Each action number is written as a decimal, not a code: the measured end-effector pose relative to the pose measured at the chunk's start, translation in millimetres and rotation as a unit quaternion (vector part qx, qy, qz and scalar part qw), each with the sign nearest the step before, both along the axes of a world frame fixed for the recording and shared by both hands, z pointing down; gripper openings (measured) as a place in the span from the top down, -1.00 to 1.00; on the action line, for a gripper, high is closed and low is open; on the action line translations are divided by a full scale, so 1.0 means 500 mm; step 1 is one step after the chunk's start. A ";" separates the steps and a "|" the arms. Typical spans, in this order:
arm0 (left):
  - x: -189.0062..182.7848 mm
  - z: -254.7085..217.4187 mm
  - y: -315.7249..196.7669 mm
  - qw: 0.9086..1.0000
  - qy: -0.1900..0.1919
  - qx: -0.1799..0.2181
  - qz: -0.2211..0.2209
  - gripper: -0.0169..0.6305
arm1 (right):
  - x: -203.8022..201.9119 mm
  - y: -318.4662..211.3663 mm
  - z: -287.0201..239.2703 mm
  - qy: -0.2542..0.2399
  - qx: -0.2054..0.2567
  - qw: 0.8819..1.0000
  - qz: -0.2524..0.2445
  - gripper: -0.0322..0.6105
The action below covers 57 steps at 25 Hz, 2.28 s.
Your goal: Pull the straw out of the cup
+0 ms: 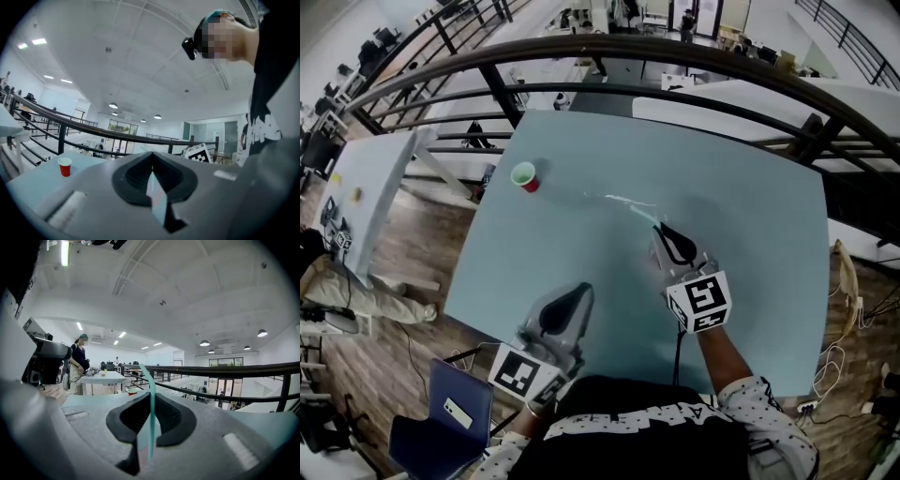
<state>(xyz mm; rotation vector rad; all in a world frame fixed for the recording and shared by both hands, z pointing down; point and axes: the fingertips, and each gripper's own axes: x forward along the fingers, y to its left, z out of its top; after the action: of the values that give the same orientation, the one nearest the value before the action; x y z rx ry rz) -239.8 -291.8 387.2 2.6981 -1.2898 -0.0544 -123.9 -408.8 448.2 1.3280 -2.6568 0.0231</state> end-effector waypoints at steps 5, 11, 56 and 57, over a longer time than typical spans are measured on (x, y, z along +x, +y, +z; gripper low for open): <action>0.011 -0.009 0.012 1.000 0.004 -0.005 -0.002 0.98 | 0.009 0.015 -0.025 -0.006 0.015 1.000 0.000 0.82; 0.030 -0.014 0.026 1.000 0.011 -0.014 0.003 0.98 | 0.020 0.036 -0.051 -0.017 0.033 0.999 0.001 0.82; 0.069 -0.023 0.095 1.000 0.001 0.014 -0.013 0.98 | 0.075 0.125 -0.126 -0.041 0.058 0.997 -0.021 0.82; 0.069 -0.023 0.096 1.000 0.002 0.012 -0.014 0.98 | 0.074 0.126 -0.125 -0.041 0.058 0.997 -0.022 0.82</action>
<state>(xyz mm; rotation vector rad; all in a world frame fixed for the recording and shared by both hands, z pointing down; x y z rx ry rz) -205.0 -243.7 375.5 2.6979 -1.3357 -0.0798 -86.9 -345.8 385.7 1.3292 -2.7953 -0.0856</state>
